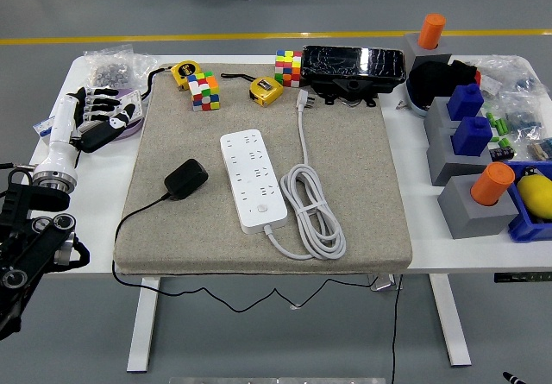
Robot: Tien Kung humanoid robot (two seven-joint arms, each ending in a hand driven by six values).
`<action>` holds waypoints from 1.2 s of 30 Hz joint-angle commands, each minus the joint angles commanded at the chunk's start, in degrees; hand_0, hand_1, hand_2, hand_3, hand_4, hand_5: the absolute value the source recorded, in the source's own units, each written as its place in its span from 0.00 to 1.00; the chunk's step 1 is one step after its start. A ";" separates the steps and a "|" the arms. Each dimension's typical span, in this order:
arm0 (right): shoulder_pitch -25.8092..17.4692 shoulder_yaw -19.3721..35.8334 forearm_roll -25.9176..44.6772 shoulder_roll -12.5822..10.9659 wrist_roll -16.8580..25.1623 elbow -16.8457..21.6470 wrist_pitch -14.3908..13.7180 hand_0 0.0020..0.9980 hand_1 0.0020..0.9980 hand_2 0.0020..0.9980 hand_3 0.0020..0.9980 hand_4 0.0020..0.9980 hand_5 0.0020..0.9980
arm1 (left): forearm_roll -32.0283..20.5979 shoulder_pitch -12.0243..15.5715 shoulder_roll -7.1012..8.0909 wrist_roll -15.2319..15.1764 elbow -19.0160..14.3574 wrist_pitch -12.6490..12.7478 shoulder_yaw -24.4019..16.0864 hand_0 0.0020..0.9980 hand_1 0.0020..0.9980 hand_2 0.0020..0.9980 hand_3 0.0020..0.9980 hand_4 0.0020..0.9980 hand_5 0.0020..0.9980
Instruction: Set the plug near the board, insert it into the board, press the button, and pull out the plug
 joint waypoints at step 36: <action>-0.44 0.40 -0.34 0.20 0.00 -0.09 0.07 0.55 0.65 0.67 0.57 0.91 0.43 | 1.44 0.95 -0.11 0.33 -0.99 -0.29 -2.52 0.51 0.60 0.55 0.59 0.79 0.29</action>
